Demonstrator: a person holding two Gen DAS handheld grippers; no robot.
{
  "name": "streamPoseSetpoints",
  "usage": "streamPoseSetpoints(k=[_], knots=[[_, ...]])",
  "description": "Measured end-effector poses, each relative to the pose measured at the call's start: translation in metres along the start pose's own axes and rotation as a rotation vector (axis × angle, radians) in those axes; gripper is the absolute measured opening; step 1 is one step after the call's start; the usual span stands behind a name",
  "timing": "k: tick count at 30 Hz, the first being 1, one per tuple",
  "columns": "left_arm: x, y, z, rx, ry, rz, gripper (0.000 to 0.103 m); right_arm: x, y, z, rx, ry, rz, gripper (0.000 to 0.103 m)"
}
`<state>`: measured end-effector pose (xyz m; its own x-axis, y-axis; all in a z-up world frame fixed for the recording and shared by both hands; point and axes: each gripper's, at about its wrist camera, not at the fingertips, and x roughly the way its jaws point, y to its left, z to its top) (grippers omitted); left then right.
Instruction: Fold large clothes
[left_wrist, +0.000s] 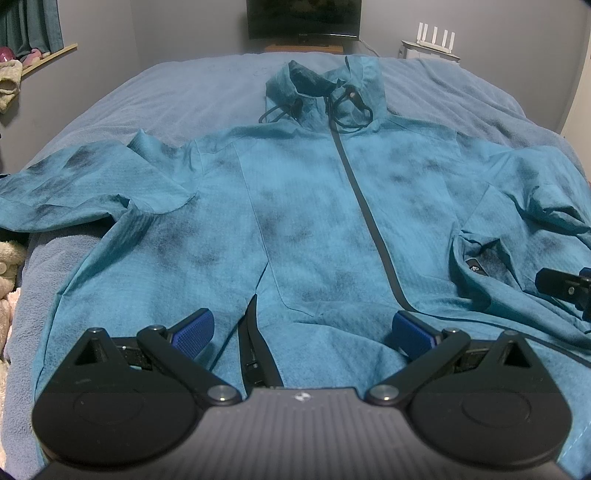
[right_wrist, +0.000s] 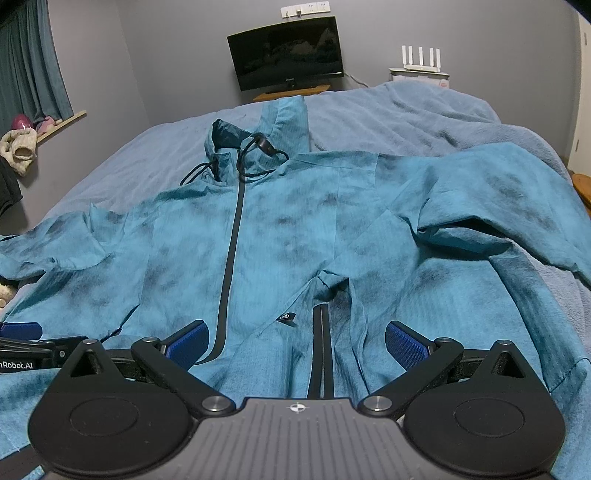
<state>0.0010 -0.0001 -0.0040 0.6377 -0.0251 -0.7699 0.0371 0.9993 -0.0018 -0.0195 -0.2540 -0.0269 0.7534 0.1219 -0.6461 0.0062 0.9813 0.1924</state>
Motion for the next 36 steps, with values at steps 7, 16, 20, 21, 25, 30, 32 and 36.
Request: streamPoseSetpoints(k=[7,16,20,21,25,30,32,36], knots=[[0.000,0.000,0.000,0.000,0.001,0.000,0.103,0.000,0.001,0.000,0.001,-0.001,-0.001,0.103],[0.000,0.001,0.003,0.016,0.017,-0.010,0.103,-0.028,-0.006,0.013,0.026,-0.140,0.042,0.103],[-0.012,0.009,0.026,0.111,-0.053,0.012,0.103,-0.049,-0.011,0.030,-0.020,-0.251,0.001,0.103],[-0.016,0.011,0.031,0.129,-0.095,0.045,0.103,-0.055,-0.013,0.036,-0.046,-0.290,-0.019,0.103],[-0.019,0.023,0.054,0.157,-0.206,0.108,0.103,-0.069,-0.038,0.052,-0.063,-0.419,-0.016,0.103],[0.017,0.047,0.043,0.076,-0.200,0.016,0.103,-0.060,-0.100,0.068,0.139,-0.359,-0.034,0.103],[0.038,0.052,0.033,0.072,-0.141,0.047,0.103,-0.053,-0.129,0.068,0.254,-0.313,-0.051,0.103],[0.071,0.054,0.014,0.104,-0.040,0.069,0.103,-0.044,-0.196,0.055,0.516,-0.250,-0.001,0.103]])
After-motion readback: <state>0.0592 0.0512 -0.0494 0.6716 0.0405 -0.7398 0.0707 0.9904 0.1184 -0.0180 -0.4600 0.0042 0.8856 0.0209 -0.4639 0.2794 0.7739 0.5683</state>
